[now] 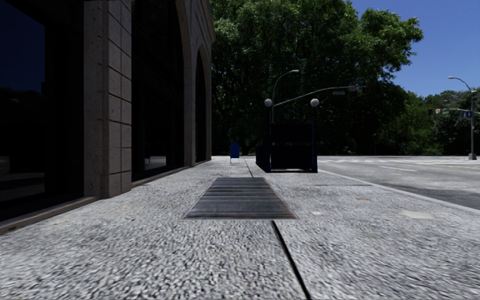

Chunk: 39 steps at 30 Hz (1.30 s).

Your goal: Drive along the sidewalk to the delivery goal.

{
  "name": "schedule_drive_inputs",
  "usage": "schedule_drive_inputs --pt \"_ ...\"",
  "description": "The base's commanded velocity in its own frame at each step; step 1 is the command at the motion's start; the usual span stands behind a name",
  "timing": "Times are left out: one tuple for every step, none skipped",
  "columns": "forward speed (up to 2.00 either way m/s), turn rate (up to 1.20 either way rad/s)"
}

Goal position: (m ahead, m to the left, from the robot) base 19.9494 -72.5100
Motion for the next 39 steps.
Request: schedule_drive_inputs --pt "2.0 0.0" --pt "2.0 0.0" --pt "2.0 0.0" --pt "2.0 0.0" --pt "2.0 0.0" --pt "2.0 0.0" --pt "2.0 0.0" --pt "2.0 0.0" --pt "2.0 0.0" --pt "2.0 0.0" --pt "2.0 0.0" --pt "2.0 0.0" --pt "2.0 0.0" --pt "2.0 0.0" --pt "2.0 0.0" --pt "2.0 0.0" --pt "2.0 0.0" --pt "2.0 0.0" --pt "2.0 0.0" --pt "2.0 0.0" --pt "2.0 0.0" --pt "2.0 0.0" --pt "2.0 0.0" --pt "2.0 0.0" --pt "2.0 0.0" --pt "2.0 0.0" --pt "2.0 0.0" --pt "2.0 0.0" --pt "2.0 0.0" --pt "2.0 0.0" --pt "2.0 0.0" --pt "2.0 0.0" --pt "2.0 0.0" --pt "2.0 0.0" --pt "2.0 0.0" --pt "2.0 0.0" --pt "2.0 0.0" --pt "2.0 0.0" --pt "2.0 0.0"
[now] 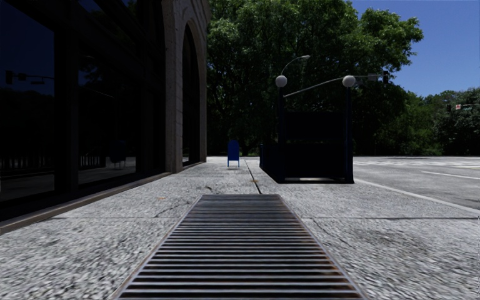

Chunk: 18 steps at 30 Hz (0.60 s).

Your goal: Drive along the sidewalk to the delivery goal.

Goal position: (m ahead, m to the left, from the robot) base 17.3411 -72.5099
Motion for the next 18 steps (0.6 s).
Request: schedule_drive_inputs --pt "2.0 0.0" --pt "2.0 0.0" --pt "2.0 0.0" --pt "2.0 0.0" --pt "2.0 0.0" --pt "2.0 0.0" --pt "2.0 0.0" --pt "2.0 0.0" --pt "2.0 0.0" --pt "2.0 0.0" --pt "2.0 0.0" --pt "2.0 0.0" --pt "2.0 0.0" --pt "2.0 0.0" --pt "2.0 0.0" --pt "2.0 0.0" --pt "2.0 0.0" --pt "2.0 0.0"
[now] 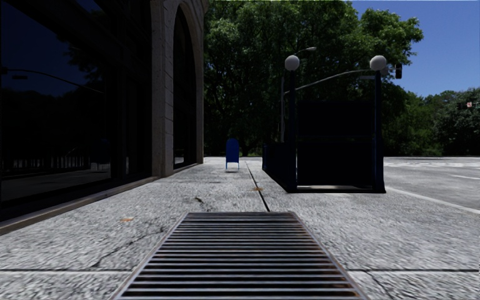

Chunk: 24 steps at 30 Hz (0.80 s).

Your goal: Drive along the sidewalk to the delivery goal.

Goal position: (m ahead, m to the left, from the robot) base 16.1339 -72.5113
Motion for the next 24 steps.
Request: schedule_drive_inputs --pt "2.0 0.0" --pt "2.0 0.0" --pt "2.0 0.0" --pt "2.0 0.0" --pt "2.0 0.0" --pt "2.0 0.0" --pt "2.0 0.0" --pt "2.0 0.0" --pt "2.0 0.0" --pt "2.0 0.0" --pt "2.0 0.0" --pt "2.0 0.0" --pt "2.0 -0.02" --pt "2.0 -0.06" --pt "2.0 -0.06" --pt "2.0 -0.1" --pt "2.0 -0.12" --pt "2.0 -0.19" --pt "2.0 -0.19" --pt "2.0 -0.25" --pt "2.0 -0.26" --pt "2.0 -0.27" --pt "2.0 -0.27" --pt "2.0 -0.27"
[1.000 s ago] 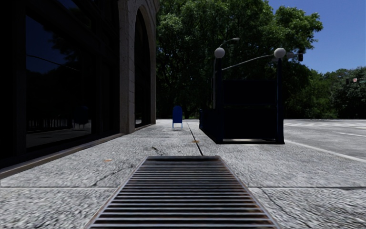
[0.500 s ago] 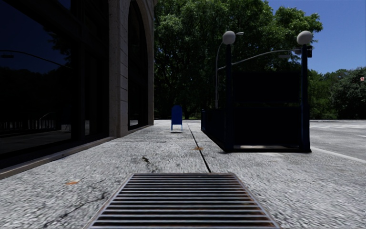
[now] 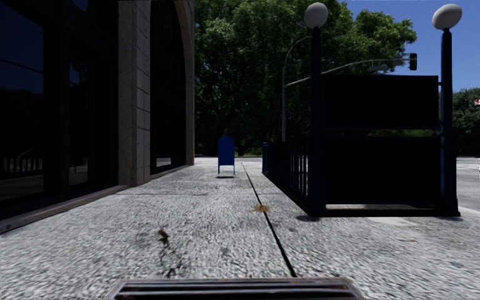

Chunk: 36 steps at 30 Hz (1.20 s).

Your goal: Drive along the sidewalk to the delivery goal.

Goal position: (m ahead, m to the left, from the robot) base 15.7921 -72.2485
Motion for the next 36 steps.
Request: schedule_drive_inputs --pt "2.0 -0.27" --pt "2.0 -0.27" --pt "2.0 -0.27" --pt "2.0 -0.27" --pt "2.0 -0.27" --pt "2.0 -0.27" --pt "2.0 -0.26" --pt "2.0 -0.26" --pt "2.0 -0.05" --pt "2.0 0.0" --pt "2.0 0.0" --pt "2.0 0.0" --pt "2.0 0.0" --pt "2.0 0.0" --pt "2.0 0.0" --pt "2.0 0.0" --pt "2.0 0.0" --pt "2.0 0.0" --pt "2.0 0.0" --pt "2.0 0.0" --pt "2.0 0.0" --pt "2.0 0.0" --pt "2.0 0.0" --pt "2.0 0.0" --pt "2.0 0.0" --pt "2.0 0.0" --pt "2.0 0.0" --pt "2.0 0.0" --pt "2.0 0.0" --pt "2.0 0.0" --pt "2.0 0.0" --pt "2.0 0.0" --pt "2.0 0.0" --pt "2.0 0.0" --pt "2.0 0.0" --pt "2.0 0.0"
